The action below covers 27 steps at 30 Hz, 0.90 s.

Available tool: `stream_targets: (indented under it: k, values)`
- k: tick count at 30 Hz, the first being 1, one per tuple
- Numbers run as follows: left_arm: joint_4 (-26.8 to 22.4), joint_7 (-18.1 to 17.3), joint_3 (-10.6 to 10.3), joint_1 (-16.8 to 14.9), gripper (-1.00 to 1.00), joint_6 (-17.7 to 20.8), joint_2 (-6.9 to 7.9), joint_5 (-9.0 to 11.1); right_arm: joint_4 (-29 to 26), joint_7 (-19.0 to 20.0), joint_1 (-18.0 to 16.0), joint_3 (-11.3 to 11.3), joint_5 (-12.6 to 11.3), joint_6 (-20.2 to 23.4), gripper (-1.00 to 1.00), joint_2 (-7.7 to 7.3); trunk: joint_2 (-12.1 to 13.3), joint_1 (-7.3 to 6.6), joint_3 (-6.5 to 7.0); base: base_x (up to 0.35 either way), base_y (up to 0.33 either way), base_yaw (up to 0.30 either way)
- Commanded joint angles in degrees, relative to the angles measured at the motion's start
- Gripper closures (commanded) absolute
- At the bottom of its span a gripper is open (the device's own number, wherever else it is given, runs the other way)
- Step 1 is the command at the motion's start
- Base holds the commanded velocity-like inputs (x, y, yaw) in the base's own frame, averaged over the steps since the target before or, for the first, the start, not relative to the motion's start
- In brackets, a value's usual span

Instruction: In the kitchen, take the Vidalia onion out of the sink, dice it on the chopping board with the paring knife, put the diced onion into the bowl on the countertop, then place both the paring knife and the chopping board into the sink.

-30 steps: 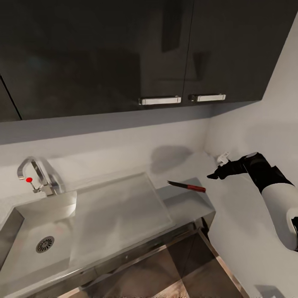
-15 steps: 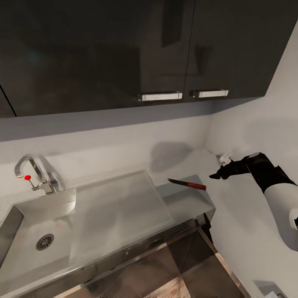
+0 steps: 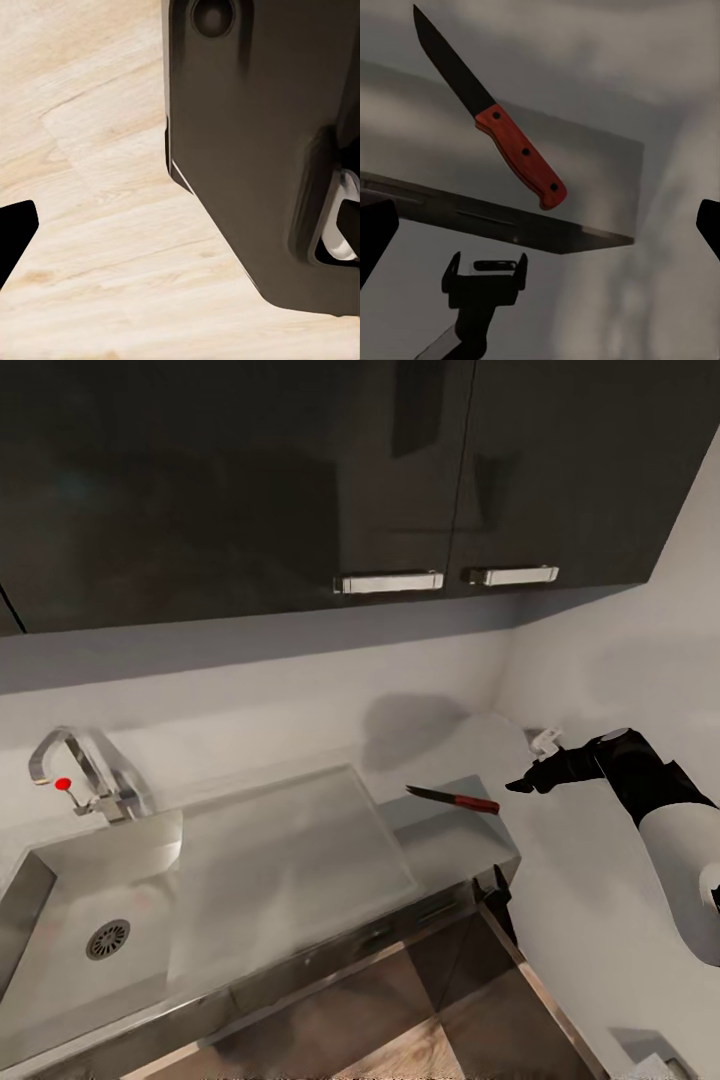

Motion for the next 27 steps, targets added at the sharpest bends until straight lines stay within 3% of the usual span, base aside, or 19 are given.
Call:
stream_targets:
  k: [1,27]
  values:
    - [0.07,0.05,-0.50,-0.07,-1.00,0.12,-0.02,0.56,-0.10,0.25,-0.04,0.09,0.14,0.37,-1.00,-0.04,-0.12,0.03,-0.21,0.000,0.000,0.000]
    - [0.07,0.05,-0.47,-0.07,-1.00,0.09,-0.01,0.56,-0.10,-0.01,-0.04,0.09,0.14,0.37,-1.00,0.03,-0.12,0.03,-2.62,0.000,0.000,0.000]
